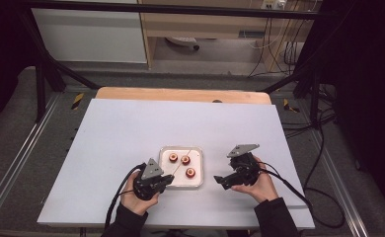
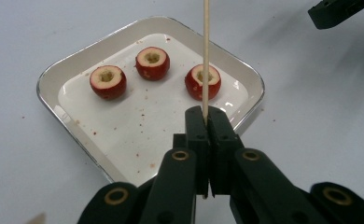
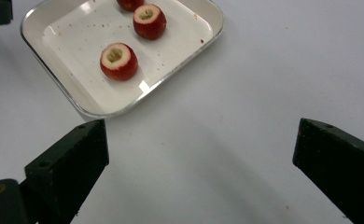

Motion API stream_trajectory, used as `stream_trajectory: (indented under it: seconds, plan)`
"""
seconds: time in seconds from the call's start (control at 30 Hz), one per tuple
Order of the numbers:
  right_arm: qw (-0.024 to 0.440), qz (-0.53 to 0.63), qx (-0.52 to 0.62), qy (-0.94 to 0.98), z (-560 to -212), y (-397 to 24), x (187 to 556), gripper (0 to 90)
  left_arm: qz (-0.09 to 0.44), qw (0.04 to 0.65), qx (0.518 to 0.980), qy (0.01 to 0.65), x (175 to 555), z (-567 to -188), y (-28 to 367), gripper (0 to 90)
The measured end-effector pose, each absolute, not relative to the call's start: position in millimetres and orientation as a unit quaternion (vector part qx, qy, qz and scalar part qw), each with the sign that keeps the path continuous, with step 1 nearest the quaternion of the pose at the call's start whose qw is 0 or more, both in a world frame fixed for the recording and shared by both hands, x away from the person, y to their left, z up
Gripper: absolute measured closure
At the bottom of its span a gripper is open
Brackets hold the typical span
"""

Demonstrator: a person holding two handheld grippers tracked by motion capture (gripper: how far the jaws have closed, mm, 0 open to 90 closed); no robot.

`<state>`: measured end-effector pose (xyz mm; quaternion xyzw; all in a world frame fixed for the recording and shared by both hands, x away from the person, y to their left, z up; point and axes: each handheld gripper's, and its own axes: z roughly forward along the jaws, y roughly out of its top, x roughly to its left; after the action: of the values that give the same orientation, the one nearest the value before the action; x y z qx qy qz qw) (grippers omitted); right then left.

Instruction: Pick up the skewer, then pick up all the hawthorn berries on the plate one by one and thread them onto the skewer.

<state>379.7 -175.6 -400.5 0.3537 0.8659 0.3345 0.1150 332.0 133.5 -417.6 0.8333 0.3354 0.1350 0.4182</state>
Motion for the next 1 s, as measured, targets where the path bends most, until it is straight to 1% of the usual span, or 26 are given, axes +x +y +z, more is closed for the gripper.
stream_trajectory:
  seconds: [0.43,0.6,0.87,0.97,1.0]
  plan:
    - [0.091,0.318,0.353,0.875,-390,-140,387,3.1,0.132,0.445,0.816,0.346,328,-423,151,88.4]
    - [0.080,0.312,0.360,0.876,-390,-128,394,3.8,0.134,0.443,0.814,0.350,328,-425,157,88.4]
    - [0.060,0.296,0.364,0.881,-392,-109,405,9.4,0.130,0.444,0.813,0.353,328,-427,160,88.4]
    - [0.044,0.290,0.363,0.884,-394,-102,409,15.2,0.129,0.444,0.813,0.354,327,-428,161,88.4]
    - [0.038,0.286,0.361,0.887,-395,-98,411,18.6,0.128,0.444,0.813,0.354,327,-428,161,88.4]
